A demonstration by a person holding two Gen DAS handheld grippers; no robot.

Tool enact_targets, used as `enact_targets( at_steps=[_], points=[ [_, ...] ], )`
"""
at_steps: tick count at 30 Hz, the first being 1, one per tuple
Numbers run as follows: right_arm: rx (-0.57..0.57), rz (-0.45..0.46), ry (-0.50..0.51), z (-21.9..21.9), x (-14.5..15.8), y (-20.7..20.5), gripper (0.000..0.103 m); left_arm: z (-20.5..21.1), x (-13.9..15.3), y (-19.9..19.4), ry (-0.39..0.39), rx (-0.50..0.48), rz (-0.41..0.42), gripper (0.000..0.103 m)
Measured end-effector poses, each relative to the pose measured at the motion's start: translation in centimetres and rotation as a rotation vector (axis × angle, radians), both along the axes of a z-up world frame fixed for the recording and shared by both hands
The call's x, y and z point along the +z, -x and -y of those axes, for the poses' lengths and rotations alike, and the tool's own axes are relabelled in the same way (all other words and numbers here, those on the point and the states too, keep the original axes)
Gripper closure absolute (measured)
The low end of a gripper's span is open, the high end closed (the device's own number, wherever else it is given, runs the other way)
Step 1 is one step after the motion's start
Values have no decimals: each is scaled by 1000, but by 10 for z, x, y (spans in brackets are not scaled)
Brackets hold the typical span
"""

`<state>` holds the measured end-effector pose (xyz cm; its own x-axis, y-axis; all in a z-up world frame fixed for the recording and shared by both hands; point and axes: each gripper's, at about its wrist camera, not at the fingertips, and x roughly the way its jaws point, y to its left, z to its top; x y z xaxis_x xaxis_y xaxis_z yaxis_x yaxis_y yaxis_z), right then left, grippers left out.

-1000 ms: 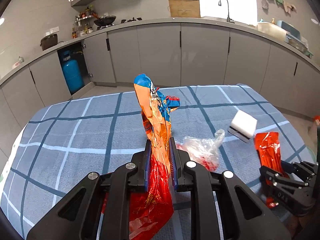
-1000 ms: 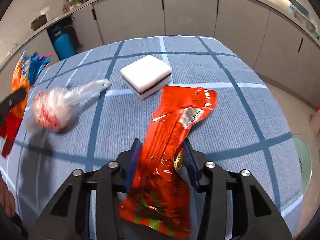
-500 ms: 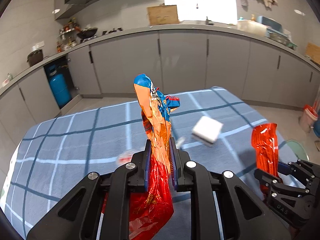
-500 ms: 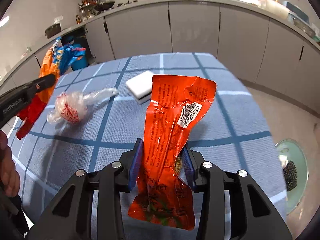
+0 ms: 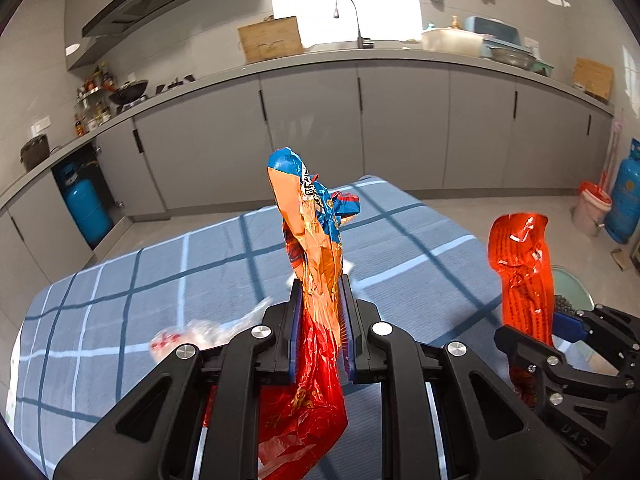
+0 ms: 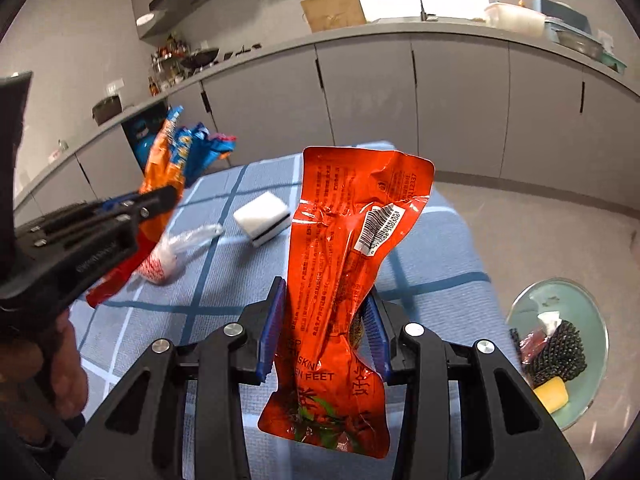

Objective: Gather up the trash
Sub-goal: 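Carry both bags over the green bucket and open both grippers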

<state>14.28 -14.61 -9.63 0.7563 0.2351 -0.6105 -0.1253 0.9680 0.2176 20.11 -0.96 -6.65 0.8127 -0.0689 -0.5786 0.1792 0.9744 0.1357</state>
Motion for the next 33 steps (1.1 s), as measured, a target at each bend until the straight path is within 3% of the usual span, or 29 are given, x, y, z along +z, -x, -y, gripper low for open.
enact_targets(
  at_steps=[10,19,27,33],
  points=[
    [-148,31,2,77,13,13,64,74,8,2,-4,-139,16,85],
    [-307,-1,67,159,2,30,64,144,4,12,11,-287,19,85],
    [-402,-72,110,217,-25,43,64,204,-10,22,44,-416,-14,85],
    [-403,-136,119,237,-54,36,63,240,-30,26,43,-481,-53,85]
  ],
)
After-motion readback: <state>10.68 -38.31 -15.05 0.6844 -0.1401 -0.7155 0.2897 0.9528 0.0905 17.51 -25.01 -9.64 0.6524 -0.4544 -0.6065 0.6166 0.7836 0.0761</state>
